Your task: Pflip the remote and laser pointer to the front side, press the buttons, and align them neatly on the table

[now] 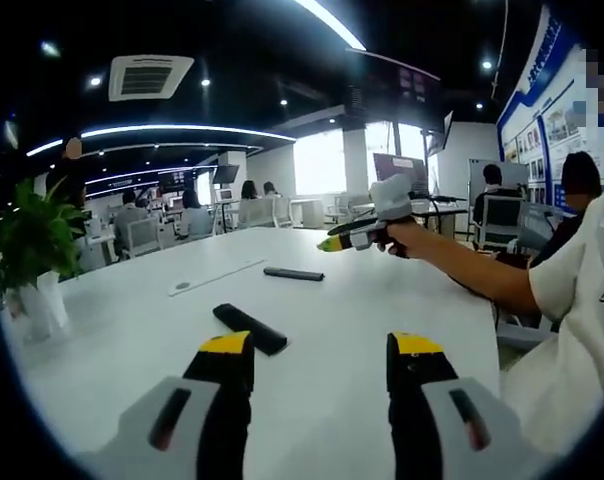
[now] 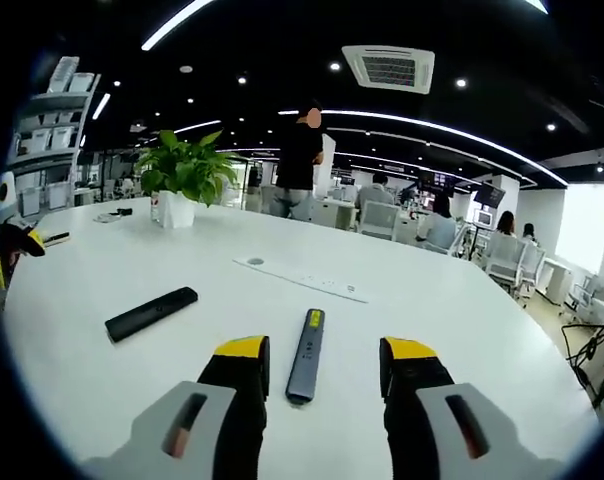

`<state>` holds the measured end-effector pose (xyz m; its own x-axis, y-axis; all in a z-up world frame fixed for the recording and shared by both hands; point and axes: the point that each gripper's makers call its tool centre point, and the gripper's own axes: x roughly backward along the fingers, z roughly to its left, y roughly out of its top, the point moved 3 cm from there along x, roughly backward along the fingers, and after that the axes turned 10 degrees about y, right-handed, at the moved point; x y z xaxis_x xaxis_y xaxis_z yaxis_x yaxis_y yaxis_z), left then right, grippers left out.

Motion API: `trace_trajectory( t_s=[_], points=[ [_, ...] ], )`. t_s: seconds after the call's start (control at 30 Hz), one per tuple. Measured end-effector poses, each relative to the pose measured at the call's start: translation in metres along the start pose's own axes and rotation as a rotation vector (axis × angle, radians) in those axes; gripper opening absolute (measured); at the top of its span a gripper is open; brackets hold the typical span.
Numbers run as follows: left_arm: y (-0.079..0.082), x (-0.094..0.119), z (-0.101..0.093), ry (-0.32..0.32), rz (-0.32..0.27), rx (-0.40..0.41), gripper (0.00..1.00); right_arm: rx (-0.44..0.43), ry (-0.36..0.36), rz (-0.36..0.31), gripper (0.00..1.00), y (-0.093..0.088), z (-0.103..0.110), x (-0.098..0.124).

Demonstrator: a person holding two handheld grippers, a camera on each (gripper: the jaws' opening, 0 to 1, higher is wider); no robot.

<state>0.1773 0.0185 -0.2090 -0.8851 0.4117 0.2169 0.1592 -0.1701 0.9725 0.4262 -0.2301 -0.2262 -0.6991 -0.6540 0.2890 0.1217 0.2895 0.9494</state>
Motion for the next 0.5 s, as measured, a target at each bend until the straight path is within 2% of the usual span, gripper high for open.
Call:
trace_trajectory(
  t_s=[0.13, 0.5],
  points=[
    [0.0011, 0.0050, 0.0050, 0.017, -0.007, 0.003, 0.54, -0.050, 0.015, -0.015, 0.47, -0.0011, -0.0036, 0.0010],
    [0.0000, 0.0017, 0.0007, 0.007, 0.000, 0.001, 0.54, -0.029, 0.007, -0.001, 0.47, -0.0035, -0.0064, 0.0005]
  ],
)
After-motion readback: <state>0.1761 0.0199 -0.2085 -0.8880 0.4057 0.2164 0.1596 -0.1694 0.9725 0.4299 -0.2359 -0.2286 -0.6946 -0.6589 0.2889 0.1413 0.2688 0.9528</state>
